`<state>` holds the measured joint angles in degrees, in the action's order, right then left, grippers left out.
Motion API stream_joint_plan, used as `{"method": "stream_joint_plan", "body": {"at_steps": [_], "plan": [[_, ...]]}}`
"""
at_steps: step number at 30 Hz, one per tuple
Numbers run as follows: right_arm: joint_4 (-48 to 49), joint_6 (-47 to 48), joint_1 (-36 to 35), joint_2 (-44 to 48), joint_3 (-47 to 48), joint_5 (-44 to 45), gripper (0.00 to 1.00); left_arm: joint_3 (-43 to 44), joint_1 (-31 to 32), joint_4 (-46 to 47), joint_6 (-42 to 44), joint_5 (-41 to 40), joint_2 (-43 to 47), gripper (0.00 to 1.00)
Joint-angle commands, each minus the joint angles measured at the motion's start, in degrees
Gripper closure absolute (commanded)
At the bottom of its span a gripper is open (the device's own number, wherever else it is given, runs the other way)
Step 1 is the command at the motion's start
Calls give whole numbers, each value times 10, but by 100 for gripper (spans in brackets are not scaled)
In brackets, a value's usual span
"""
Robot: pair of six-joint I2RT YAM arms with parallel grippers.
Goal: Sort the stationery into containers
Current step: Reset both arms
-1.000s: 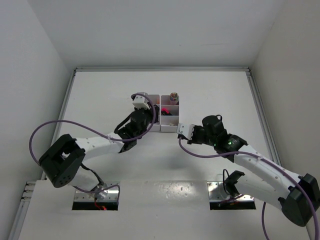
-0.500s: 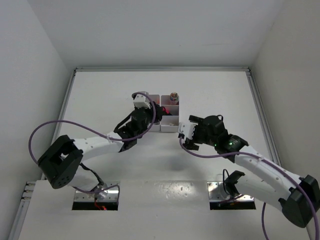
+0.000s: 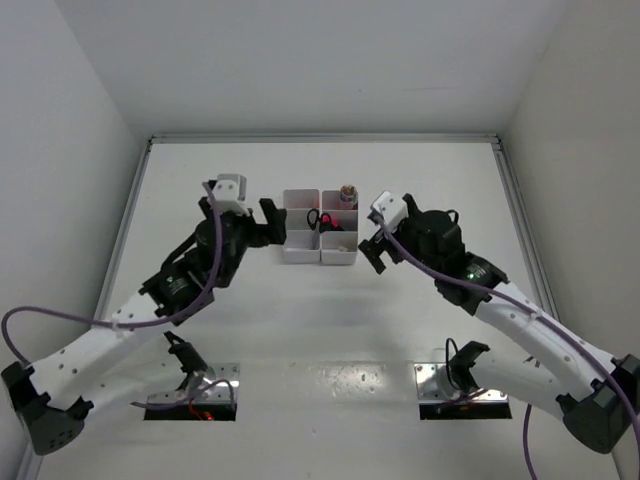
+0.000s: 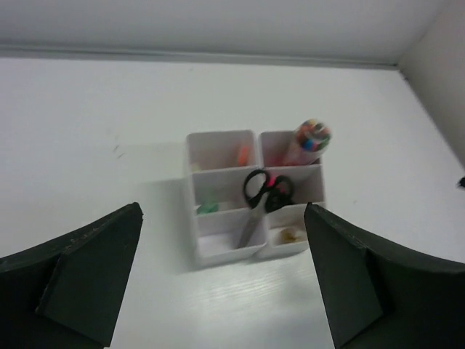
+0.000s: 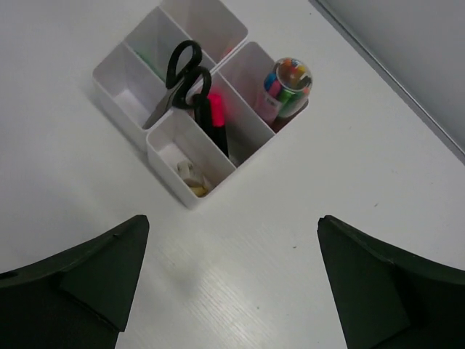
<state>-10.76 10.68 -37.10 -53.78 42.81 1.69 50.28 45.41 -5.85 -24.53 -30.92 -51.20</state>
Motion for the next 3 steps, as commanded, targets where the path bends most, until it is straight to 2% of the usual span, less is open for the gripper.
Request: {"method": "stream_joint_plan", "body": {"at_steps": [1, 3], "plan": [[34, -67, 3, -22, 17, 53, 0, -37, -9, -110, 35, -48, 61, 0], [60, -73, 3, -22, 6, 73, 0, -42, -9, -116, 41, -57, 85, 0]]}}
